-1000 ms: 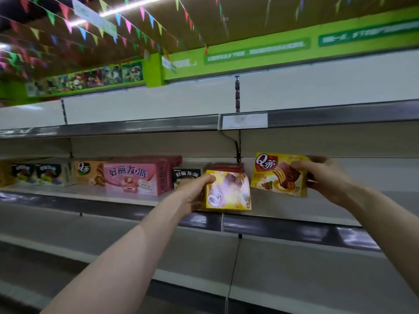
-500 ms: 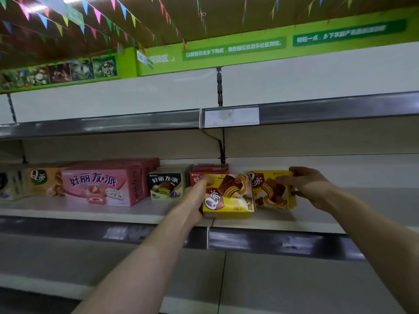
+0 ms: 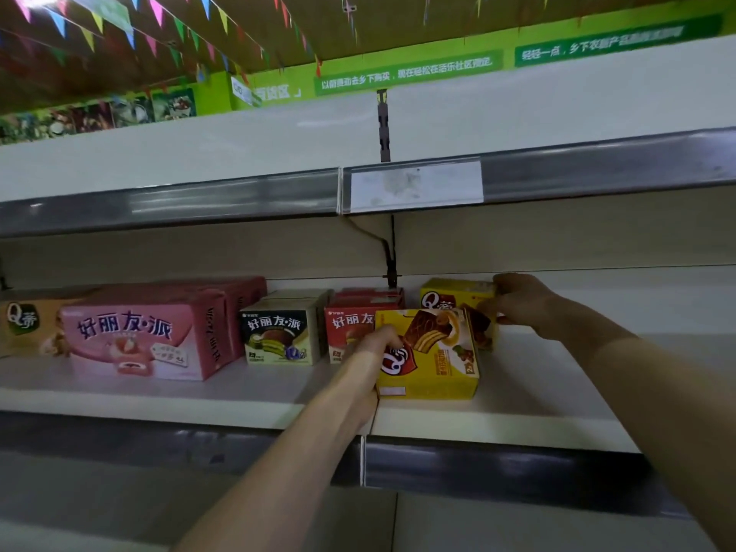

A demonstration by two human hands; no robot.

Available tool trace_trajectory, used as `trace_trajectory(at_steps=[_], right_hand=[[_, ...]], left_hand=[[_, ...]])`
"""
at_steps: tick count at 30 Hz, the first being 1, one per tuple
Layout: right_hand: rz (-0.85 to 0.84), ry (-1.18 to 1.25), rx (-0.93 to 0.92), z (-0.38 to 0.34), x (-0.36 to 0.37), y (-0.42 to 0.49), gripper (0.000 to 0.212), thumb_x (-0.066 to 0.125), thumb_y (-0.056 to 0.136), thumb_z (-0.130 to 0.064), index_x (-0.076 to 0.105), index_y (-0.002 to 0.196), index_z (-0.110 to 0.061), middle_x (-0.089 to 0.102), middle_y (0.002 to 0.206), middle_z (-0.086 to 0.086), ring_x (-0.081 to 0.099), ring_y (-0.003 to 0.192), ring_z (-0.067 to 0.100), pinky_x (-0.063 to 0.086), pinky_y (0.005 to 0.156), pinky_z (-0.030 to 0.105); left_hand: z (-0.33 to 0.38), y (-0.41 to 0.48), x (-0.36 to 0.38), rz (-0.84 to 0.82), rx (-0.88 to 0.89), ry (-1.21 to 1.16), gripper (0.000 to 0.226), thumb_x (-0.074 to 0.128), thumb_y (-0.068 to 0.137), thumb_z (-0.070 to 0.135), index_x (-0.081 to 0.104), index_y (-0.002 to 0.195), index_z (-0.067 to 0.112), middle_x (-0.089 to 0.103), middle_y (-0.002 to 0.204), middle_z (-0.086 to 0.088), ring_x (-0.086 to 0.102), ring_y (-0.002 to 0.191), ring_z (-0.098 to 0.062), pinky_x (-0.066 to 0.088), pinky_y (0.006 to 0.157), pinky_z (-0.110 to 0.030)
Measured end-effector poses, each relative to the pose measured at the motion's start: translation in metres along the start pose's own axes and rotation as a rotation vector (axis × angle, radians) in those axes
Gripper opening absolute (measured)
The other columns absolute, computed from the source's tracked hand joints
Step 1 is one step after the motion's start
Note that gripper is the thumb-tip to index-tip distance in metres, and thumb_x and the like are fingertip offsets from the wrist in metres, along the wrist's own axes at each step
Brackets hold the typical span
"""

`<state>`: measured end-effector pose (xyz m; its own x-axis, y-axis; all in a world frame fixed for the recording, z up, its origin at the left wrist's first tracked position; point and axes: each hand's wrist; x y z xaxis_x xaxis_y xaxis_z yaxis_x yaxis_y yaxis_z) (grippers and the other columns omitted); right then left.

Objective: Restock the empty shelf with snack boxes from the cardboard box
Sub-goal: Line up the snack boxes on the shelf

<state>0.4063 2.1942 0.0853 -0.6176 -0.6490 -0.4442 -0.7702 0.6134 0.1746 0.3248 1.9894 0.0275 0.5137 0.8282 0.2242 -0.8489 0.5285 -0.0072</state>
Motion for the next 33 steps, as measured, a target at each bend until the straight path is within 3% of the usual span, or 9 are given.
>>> trace_trajectory(at_steps=[5,8,12,18,20,23,27,29,33], right_hand=[[-0.028,-0.041,0.008,0.004,0.009,0.019,0.020,0.061,0.085,0.004,0.058,0.105,0.004,0.059,0.107,0.023,0.058,0.094,0.030,0.049,0.095,0.048],[-0.013,-0.082,-0.014,0.006,0.011,0.028,0.004,0.057,0.083,0.004,0.057,0.086,0.001,0.056,0.094,0.021,0.057,0.089,0.031,0.050,0.091,0.049],[0.019,-0.219,-0.059,0.006,0.016,0.030,0.036,0.057,0.089,-0.002,0.054,0.123,0.011,0.055,0.122,0.027,0.055,0.112,0.038,0.046,0.099,0.047],[0.063,-0.246,-0.120,-0.003,0.005,0.011,0.061,0.067,0.089,-0.030,0.044,0.141,-0.008,0.045,0.139,0.015,0.052,0.114,0.029,0.050,0.089,0.036],[-0.042,-0.103,-0.109,-0.010,-0.001,-0.008,0.056,0.062,0.090,-0.041,0.048,0.139,-0.015,0.052,0.129,0.006,0.054,0.109,0.021,0.053,0.077,0.031],[-0.175,-0.105,-0.102,-0.014,-0.011,-0.035,0.055,0.054,0.089,-0.056,0.054,0.133,-0.022,0.055,0.126,-0.004,0.053,0.114,0.018,0.051,0.083,0.031],[-0.066,-0.122,-0.127,-0.006,-0.021,-0.051,0.049,0.053,0.093,-0.048,0.057,0.129,-0.015,0.057,0.124,0.000,0.054,0.110,0.019,0.047,0.082,0.029],[-0.141,-0.128,-0.068,-0.003,-0.022,-0.060,0.047,0.050,0.095,-0.048,0.056,0.128,-0.015,0.061,0.121,0.003,0.059,0.106,0.017,0.051,0.080,0.029],[-0.286,-0.034,0.018,0.003,-0.017,-0.077,0.049,0.043,0.093,-0.057,0.060,0.117,-0.018,0.068,0.108,0.000,0.064,0.099,0.013,0.053,0.080,0.030]], left_hand=[[-0.002,0.010,-0.002,-0.006,0.021,0.035,0.041,0.069,0.036,0.025,0.065,0.075,0.014,0.072,0.088,-0.019,0.067,0.088,-0.035,0.049,0.093,-0.054],[-0.005,0.011,-0.002,0.011,0.040,0.034,0.020,0.070,0.059,0.019,0.065,0.078,0.013,0.072,0.088,-0.019,0.067,0.086,-0.034,0.051,0.093,-0.051],[-0.002,0.008,-0.002,0.003,0.064,0.033,0.019,0.067,0.056,0.019,0.062,0.074,0.013,0.068,0.075,-0.011,0.063,0.075,-0.028,0.050,0.078,-0.040],[0.002,-0.001,0.000,-0.008,0.090,0.009,0.017,0.067,0.056,0.015,0.065,0.073,0.012,0.067,0.079,-0.013,0.062,0.082,-0.030,0.049,0.089,-0.046],[0.005,-0.004,0.001,-0.016,0.101,-0.001,0.034,0.071,0.047,0.017,0.066,0.079,0.009,0.068,0.086,-0.017,0.063,0.085,-0.032,0.050,0.090,-0.049],[0.006,-0.005,0.003,-0.037,0.105,-0.010,0.066,0.073,0.038,0.018,0.065,0.102,0.006,0.068,0.104,-0.022,0.065,0.091,-0.033,0.051,0.092,-0.051],[0.004,-0.008,0.003,-0.047,0.086,-0.021,0.036,0.067,0.062,0.008,0.064,0.098,0.007,0.068,0.094,-0.019,0.065,0.082,-0.029,0.054,0.081,-0.042],[0.003,-0.010,0.003,-0.045,0.075,0.003,0.010,0.060,0.077,0.002,0.063,0.084,0.008,0.068,0.081,-0.014,0.064,0.073,-0.026,0.052,0.073,-0.036],[0.000,-0.011,0.005,-0.071,0.051,0.146,0.005,0.060,0.084,0.012,0.064,0.085,0.012,0.071,0.079,-0.010,0.065,0.078,-0.026,0.052,0.082,-0.041]])
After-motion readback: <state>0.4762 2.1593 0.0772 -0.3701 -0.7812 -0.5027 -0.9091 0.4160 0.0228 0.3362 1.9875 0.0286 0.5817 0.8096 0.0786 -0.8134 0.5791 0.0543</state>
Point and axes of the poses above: each hand's wrist, its own y-axis towards the middle knuckle, its own x-axis out of the palm, z = x × y
